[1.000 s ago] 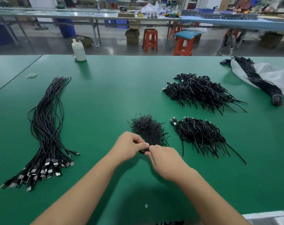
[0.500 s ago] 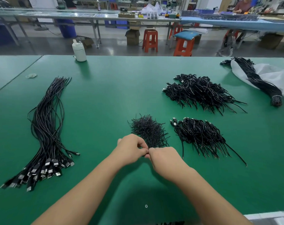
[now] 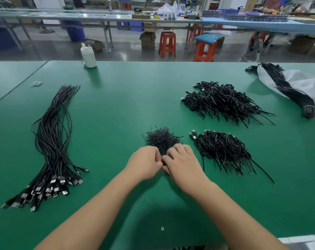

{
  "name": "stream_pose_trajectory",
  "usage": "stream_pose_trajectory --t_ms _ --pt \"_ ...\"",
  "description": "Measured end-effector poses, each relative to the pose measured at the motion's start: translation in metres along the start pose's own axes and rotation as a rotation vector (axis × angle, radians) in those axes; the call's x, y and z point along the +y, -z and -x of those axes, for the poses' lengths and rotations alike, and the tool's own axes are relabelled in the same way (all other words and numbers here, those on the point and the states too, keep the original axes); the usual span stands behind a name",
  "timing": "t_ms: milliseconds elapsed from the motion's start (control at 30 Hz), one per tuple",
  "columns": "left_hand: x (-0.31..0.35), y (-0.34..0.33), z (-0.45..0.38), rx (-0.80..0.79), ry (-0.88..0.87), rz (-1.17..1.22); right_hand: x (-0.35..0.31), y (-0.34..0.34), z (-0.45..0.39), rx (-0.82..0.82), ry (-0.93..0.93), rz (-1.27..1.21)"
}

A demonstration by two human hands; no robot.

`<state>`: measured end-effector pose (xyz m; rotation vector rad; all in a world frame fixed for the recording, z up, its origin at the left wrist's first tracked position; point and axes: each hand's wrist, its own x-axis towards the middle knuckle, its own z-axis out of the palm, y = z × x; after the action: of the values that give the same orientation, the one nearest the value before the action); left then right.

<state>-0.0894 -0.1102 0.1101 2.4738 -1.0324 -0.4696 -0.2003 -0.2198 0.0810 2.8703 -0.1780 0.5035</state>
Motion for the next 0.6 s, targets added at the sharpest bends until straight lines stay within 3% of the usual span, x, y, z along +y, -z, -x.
stream_pose_trajectory --t_ms 133,333,433,600 --pt "-0.010 0.005 -0.002 0.054 0.097 0.215 0.004 -0.001 0.001 0.320 -0.051 -0.153" --pt "-0.019 0.009 0.004 -0.240 0.154 0.900 0.011 0.001 0.003 0.280 0.045 -0.422" --pt "-0.025 0.015 0.002 -0.282 0.077 0.871 0.010 0.006 0.004 0.223 -0.049 -0.583" --pt "-0.027 0.018 0.003 -0.141 -0.158 0.637 0.003 0.012 -0.002 0.056 -0.231 -0.784"
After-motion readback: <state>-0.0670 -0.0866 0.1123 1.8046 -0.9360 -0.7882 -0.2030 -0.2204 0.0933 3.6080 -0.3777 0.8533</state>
